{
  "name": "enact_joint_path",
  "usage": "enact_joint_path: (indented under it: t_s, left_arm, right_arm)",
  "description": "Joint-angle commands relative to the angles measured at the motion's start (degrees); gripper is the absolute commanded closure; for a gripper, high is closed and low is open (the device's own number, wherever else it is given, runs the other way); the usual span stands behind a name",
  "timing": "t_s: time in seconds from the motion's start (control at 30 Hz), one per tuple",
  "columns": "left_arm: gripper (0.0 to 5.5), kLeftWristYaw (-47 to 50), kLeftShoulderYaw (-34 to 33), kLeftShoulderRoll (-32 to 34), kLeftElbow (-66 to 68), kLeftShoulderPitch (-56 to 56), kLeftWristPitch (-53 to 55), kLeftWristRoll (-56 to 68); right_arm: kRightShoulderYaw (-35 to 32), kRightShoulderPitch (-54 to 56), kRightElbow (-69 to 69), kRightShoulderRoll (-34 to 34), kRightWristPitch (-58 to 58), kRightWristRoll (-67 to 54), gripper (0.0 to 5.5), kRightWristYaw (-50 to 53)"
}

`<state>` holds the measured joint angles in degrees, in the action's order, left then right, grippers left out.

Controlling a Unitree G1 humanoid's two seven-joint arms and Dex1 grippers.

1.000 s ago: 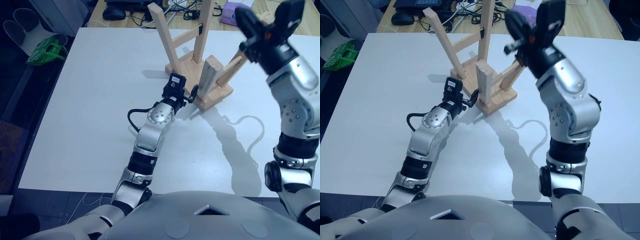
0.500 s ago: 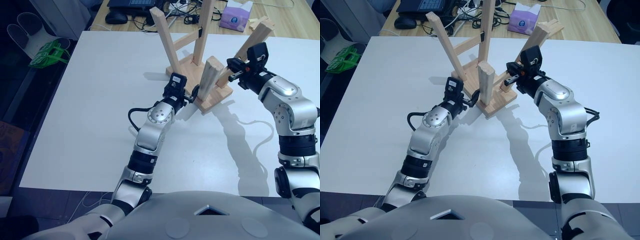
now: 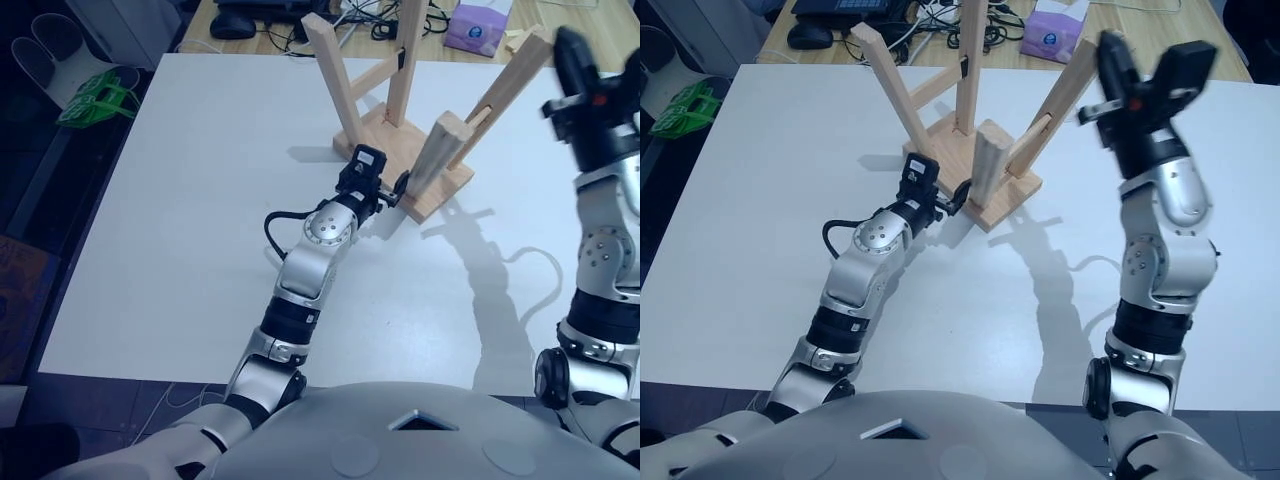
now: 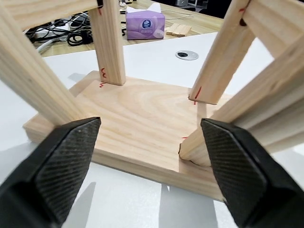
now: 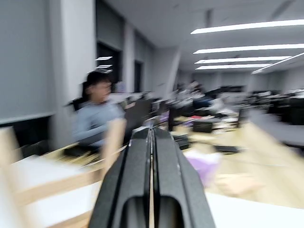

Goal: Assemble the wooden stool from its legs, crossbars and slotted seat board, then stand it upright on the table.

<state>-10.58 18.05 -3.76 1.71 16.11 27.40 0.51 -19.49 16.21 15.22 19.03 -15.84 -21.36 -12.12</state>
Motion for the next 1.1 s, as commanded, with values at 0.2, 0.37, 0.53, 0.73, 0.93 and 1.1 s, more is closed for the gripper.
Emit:
enact_joint_path:
  t_s: [0.2, 0.37, 0.53, 0.73, 0.93, 1.1]
  left_arm:
    - [1.59, -3.54, 10.42, -10.89, 16.01, 15.48, -6.64, -3.8]
    - [1.59, -5.43, 13.03, -8.81, 12.7, 15.71, -7.46, -5.26]
    - [1.59, -10.05, 6.93, 4.06, -9.12, 4.96, -0.36, -2.94]
    - [1.59, -20.79, 6.29, 12.31, -19.94, -4.98, 6.96, 6.33]
    - [1.59, -26.03, 1.4, 23.21, -26.66, -13.86, 12.25, 11.78]
    - [1.91, -18.26, -2.96, 30.53, -9.15, -15.62, 4.66, 2.02]
  right_arm:
    - [-10.22, -1.55, -9.8, -3.47, 6.51, 4.44, 5.46, 15.7]
    - [-9.15, -4.68, -12.2, -6.13, 8.6, 5.68, 5.46, 17.05]
    - [-10.13, -8.41, -13.17, -6.69, 10.41, 6.82, 5.46, 18.45]
    - [-9.21, -9.34, -16.05, -6.55, 12.0, 8.6, 5.46, 18.86]
    - [-8.35, -10.71, -16.61, -6.33, 11.72, 8.73, 5.46, 17.92]
    - [-3.76, -15.83, -16.45, -1.55, 7.81, 8.22, 5.5, 6.78]
